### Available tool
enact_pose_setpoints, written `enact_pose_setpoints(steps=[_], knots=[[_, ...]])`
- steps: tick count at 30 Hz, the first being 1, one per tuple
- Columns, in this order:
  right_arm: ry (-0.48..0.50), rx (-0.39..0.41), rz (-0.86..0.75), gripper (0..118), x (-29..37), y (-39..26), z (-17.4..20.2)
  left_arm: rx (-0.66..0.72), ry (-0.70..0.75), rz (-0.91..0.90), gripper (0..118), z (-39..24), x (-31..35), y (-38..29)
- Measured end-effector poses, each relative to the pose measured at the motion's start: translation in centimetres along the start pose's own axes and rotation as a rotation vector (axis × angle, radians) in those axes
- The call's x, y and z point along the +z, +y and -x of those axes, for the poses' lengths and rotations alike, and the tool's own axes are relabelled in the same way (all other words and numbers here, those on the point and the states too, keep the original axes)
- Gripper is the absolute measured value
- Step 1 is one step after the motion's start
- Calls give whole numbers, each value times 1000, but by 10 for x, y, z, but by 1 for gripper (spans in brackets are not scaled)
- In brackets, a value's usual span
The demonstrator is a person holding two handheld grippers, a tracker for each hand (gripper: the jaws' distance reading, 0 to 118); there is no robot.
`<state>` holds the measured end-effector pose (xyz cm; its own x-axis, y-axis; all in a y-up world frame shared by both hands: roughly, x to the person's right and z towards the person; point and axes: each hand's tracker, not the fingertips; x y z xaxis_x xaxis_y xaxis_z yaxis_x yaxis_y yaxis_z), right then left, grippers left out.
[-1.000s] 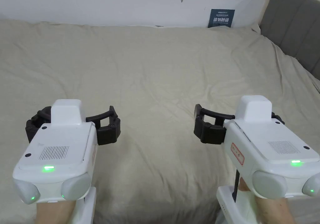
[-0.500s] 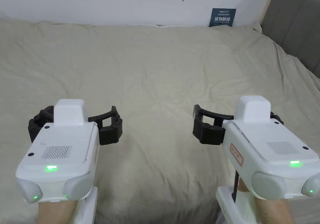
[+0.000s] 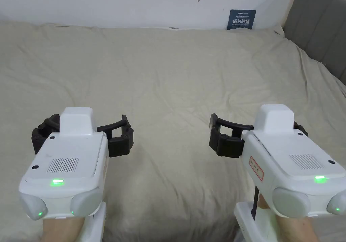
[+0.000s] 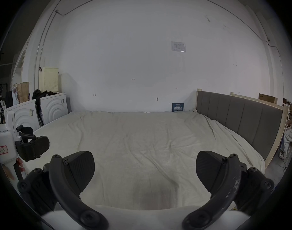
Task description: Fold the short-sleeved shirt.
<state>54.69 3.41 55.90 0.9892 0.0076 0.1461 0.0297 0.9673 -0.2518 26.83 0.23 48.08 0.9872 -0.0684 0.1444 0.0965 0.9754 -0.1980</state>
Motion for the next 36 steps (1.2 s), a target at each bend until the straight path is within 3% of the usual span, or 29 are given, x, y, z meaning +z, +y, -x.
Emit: enact_pose_setpoints(steps=[36], knots=[[3, 8, -19, 118, 3, 4, -1, 4, 2, -9, 118, -2, 3, 3]])
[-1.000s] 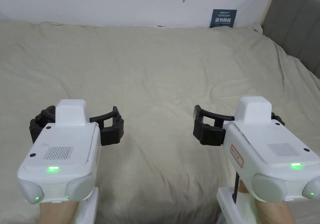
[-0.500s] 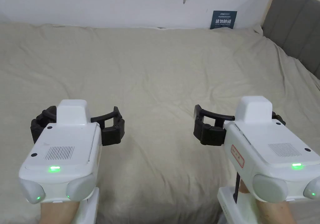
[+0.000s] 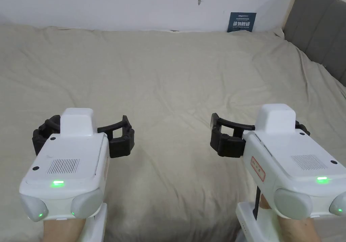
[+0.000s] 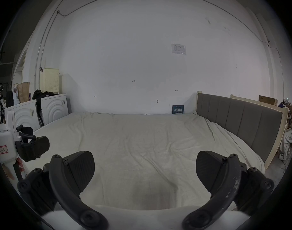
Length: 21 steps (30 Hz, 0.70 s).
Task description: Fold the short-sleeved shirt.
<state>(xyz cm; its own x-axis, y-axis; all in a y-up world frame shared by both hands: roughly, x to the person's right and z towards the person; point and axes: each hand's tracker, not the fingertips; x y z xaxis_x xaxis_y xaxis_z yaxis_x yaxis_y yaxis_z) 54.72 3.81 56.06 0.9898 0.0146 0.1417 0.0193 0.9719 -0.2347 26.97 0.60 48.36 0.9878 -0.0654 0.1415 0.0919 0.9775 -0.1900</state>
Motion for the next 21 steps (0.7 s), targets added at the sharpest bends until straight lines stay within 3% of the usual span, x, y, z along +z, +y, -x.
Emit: enact_pose_setpoints(steps=[21], knots=[[4, 2, 0, 118, 2, -1, 2, 1, -4, -4, 118, -2, 3, 0]])
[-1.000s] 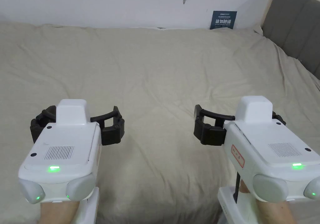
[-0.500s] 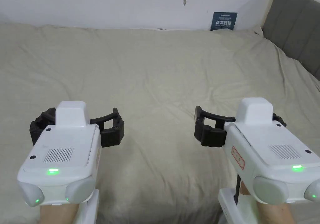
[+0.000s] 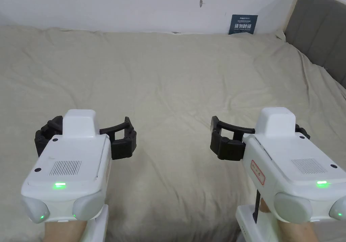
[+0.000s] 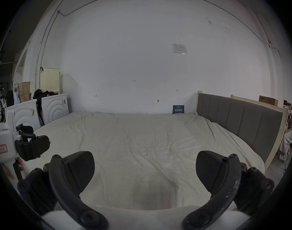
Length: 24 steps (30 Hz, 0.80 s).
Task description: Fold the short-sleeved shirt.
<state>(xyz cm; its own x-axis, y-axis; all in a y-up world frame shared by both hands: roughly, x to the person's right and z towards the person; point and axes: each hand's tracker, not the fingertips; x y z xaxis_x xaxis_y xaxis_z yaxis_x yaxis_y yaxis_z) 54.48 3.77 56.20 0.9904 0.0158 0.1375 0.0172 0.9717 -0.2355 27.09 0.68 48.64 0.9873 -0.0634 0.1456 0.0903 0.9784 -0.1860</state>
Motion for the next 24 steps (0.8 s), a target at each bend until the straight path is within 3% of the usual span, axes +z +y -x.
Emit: enact_pose_setpoints(steps=[24], knots=[[-2, -1, -2, 118, 1, -1, -2, 11, -2, -3, 118, -1, 2, 1]])
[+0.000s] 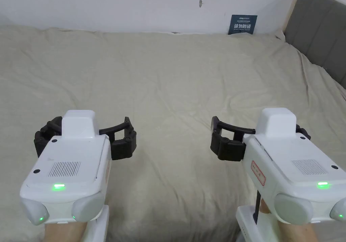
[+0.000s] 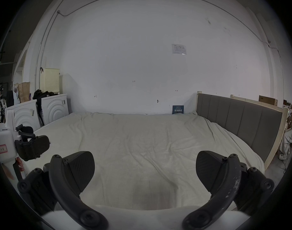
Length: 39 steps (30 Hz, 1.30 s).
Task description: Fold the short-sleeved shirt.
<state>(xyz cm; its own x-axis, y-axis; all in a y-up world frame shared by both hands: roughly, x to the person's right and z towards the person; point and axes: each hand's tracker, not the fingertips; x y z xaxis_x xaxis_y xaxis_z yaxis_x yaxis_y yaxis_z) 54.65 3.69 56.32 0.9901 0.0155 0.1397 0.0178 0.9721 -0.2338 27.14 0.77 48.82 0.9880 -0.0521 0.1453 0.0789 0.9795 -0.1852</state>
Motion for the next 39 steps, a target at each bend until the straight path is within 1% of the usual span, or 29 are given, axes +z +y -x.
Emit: enact_pose_setpoints(steps=[11, 12, 13, 14, 15, 16, 17, 18, 20, 22, 24, 26, 30, 34, 36, 39], knots=[[7, -2, 10, 118, -1, 4, 1, 7, -4, 4, 118, -1, 0, 2], [17, -26, 31, 118, -2, 6, -1, 13, -7, 10, 118, 0, 1, 3], [28, -70, 92, 118, -5, 7, -2, 23, -4, 27, 118, -1, 0, 5], [25, -108, 206, 118, -11, 15, -3, 29, 7, 61, 118, -2, -1, 6], [45, -139, 349, 118, -20, 20, -6, 31, 12, 79, 118, -3, -2, 6], [85, -163, 433, 118, -25, 21, -8, 37, 16, 97, 118, -3, -2, 5], [117, -194, 461, 118, -27, 18, -9, 45, 12, 120, 118, -4, -2, 4], [119, -226, 451, 118, -27, 17, -10, 48, -3, 134, 118, -5, -1, 3], [73, -270, 508, 118, -22, 15, -4, 49, -14, 151, 118, -7, 2, -2], [79, -227, 576, 118, -19, 14, 2, 43, -23, 170, 118, -10, 6, -9], [83, -215, 563, 118, -13, 10, 6, 39, -33, 194, 118, -14, 8, -15], [41, -211, 573, 118, -8, 8, 11, 40, -39, 207, 118, -16, 10, -19], [5, -133, 560, 118, -2, 4, 18, 48, -45, 229, 118, -19, 10, -25], [-10, -131, 571, 118, -6, -1, 16, 45, -49, 245, 118, -21, 7, -29], [-26, -144, 609, 118, -11, -3, 14, 32, -47, 252, 118, -21, 6, -32], [-23, -166, 609, 118, -17, -6, 11, 34, -51, 268, 118, -21, 2, -35]])
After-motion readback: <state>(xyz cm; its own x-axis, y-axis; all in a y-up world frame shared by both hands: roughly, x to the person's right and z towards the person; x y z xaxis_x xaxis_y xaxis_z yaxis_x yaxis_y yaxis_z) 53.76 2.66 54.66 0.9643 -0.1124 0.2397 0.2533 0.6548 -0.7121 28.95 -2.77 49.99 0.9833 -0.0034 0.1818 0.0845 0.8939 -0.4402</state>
